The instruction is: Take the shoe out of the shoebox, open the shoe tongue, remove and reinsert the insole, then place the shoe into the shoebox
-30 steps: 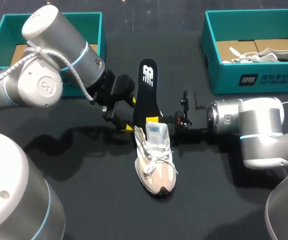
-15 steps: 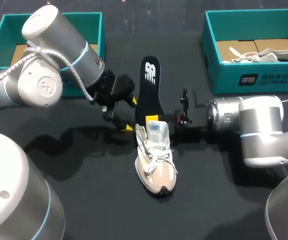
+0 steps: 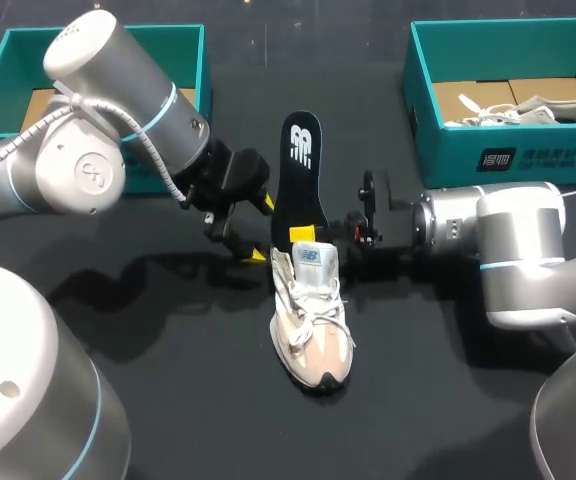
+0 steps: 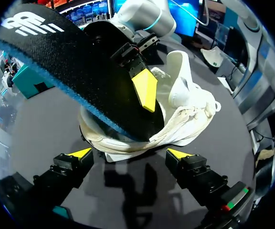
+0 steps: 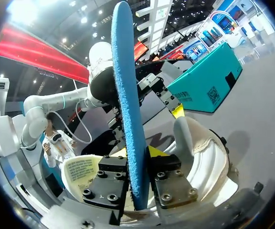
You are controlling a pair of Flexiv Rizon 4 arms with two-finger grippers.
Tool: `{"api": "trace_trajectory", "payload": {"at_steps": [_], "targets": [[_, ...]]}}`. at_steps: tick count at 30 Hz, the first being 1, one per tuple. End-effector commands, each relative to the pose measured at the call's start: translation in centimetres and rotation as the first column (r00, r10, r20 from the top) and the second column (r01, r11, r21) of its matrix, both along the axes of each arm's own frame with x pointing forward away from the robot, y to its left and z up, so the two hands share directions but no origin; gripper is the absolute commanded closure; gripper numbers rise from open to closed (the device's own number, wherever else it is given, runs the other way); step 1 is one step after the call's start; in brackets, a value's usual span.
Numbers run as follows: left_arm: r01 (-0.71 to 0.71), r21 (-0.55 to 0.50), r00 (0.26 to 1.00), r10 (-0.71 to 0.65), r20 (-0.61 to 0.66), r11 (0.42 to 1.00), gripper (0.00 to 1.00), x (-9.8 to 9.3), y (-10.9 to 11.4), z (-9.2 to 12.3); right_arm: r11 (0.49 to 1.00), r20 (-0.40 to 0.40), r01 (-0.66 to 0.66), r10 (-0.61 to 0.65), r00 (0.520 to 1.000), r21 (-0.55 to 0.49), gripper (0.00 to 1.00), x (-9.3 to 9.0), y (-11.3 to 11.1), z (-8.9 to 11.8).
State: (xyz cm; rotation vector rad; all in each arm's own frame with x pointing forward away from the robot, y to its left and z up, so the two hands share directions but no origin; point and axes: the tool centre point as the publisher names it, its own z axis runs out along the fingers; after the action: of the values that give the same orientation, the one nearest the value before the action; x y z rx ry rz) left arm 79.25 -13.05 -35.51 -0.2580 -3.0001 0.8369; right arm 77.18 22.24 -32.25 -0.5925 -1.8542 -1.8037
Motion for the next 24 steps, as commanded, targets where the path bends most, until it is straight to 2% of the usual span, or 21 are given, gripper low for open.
{"api": "trace_trajectory", "payload": {"at_steps": [1, 13, 15, 17, 24], "targets": [[0.0, 0.0, 1.0, 0.0, 0.002, 1.0, 0.0, -0.1, 0.0, -0.1, 1.0, 0.011, -0.004, 0.004, 1.0, -0.022, 0.8, 0.2, 0.1, 1.1], [0.0, 0.0, 1.0, 0.0, 0.002, 1.0, 0.0, -0.1, 0.0, -0.1, 0.998, 0.049, -0.015, 0.017, 0.999, -0.057, 0.78, 2.6, -0.1, 3.2], [0.0, 0.0, 1.0, 0.0, 0.002, 1.0, 0.0, -0.1, 0.0, -0.1, 0.998, 0.045, -0.016, 0.019, 0.999, -0.059, 0.85, 2.9, -0.1, 3.2], [0.0, 0.0, 1.0, 0.0, 0.002, 1.0, 0.0, -0.1, 0.0, -0.1, 0.998, 0.03, -0.022, 0.024, 0.999, -0.065, 1.0, 3.2, 0.0, 3.0], [0.0, 0.0, 1.0, 0.0, 0.002, 1.0, 0.0, -0.1, 0.0, -0.1, 0.997, -0.031, -0.022, 0.02, 0.999, -0.073, 1.0, 2.7, 0.2, 1.3]]}}
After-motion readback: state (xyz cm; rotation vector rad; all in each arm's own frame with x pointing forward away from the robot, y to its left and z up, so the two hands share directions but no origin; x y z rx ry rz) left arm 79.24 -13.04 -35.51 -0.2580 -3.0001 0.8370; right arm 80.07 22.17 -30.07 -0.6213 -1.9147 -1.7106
